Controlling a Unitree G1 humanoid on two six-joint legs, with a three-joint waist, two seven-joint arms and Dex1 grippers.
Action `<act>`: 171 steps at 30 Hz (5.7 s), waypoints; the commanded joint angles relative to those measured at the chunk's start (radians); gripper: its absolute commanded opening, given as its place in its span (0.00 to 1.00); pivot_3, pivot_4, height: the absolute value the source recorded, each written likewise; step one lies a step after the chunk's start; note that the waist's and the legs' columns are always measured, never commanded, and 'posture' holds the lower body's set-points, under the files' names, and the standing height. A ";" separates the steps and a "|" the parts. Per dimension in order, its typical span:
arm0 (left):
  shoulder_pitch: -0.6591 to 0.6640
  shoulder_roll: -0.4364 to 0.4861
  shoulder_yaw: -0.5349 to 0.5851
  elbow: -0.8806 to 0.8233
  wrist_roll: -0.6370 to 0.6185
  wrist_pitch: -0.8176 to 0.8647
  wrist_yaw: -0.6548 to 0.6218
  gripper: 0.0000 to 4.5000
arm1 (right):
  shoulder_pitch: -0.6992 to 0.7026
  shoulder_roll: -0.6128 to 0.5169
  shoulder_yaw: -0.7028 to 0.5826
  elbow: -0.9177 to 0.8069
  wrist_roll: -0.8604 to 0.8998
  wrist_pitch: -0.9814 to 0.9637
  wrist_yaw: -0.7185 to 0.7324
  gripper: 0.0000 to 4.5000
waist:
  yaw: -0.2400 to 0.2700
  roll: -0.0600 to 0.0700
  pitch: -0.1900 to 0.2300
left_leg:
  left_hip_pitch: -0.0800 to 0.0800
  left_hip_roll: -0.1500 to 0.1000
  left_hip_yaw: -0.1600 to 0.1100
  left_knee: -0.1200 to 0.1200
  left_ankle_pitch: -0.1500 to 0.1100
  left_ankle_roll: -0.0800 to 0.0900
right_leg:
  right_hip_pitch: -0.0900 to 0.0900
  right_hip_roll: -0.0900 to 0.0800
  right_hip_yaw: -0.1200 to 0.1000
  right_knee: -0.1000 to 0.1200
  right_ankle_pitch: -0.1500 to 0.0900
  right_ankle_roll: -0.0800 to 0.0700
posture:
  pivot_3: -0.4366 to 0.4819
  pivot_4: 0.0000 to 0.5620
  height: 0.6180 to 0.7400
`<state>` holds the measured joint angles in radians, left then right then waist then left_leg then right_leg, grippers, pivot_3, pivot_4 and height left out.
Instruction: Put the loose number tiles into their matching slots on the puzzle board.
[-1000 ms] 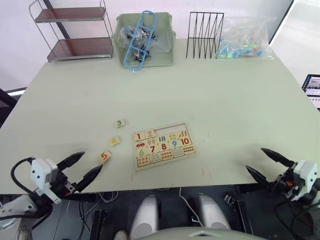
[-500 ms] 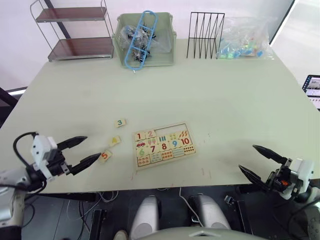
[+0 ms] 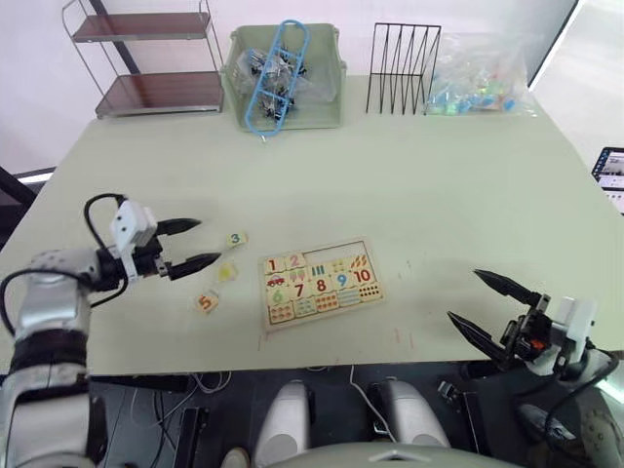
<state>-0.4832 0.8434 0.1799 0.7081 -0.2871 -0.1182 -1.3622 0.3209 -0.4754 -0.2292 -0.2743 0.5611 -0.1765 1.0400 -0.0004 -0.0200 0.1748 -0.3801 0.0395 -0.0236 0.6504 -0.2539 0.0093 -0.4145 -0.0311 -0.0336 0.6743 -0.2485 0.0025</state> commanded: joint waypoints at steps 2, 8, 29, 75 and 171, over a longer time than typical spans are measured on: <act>-0.103 -0.015 -0.038 0.146 0.053 -0.073 -0.019 1.00 | -0.006 -0.008 -0.006 -0.033 0.012 -0.005 -0.005 0.99 | -0.003 0.000 0.000 | 0.000 0.000 0.001 0.000 0.000 0.000 | 0.000 0.000 0.000 0.000 0.000 0.000 | 0.48 0.27 1.00; -0.242 -0.032 -0.088 0.341 0.131 -0.158 -0.034 1.00 | -0.007 -0.010 -0.005 -0.047 0.011 -0.005 -0.011 0.99 | -0.006 0.000 0.000 | 0.000 0.000 0.000 0.001 0.000 0.000 | 0.000 0.000 0.000 0.001 0.000 0.000 | 0.48 0.27 1.00; -0.368 -0.059 -0.152 0.555 0.290 -0.237 -0.018 1.00 | -0.026 -0.068 0.022 -0.074 0.037 0.009 0.076 0.99 | -0.009 -0.001 0.000 | 0.000 0.000 0.001 0.002 0.000 0.000 | 0.000 0.000 0.000 0.003 0.000 0.000 | 0.48 0.27 1.00; -0.366 -0.072 -0.152 0.585 0.340 -0.271 -0.086 0.29 | -0.035 -0.071 0.036 -0.041 -0.002 -0.025 0.092 1.00 | -0.009 -0.001 0.000 | 0.001 -0.001 0.001 0.002 0.000 0.000 | 0.000 0.000 0.000 0.004 0.000 0.000 | 0.48 0.27 1.00; -0.419 -0.035 -0.727 -0.844 0.223 1.050 0.124 0.22 | -0.249 -0.005 0.118 0.130 -0.020 -0.025 0.135 1.00 | -0.012 -0.001 0.001 | 0.000 -0.001 -0.003 0.003 0.000 0.000 | 0.000 0.018 0.029 0.004 0.000 0.000 | 0.48 0.27 1.00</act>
<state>-0.8714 0.8119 -0.5419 -0.1304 -0.0874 0.9332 -1.2422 0.0815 -0.4839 -0.1129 -0.1167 0.5338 -0.1847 1.1763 -0.0128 -0.0213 0.1754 -0.3804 0.0380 -0.0263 0.6537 -0.2537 0.0094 -0.4141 -0.0133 -0.0045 0.6786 -0.2484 0.0027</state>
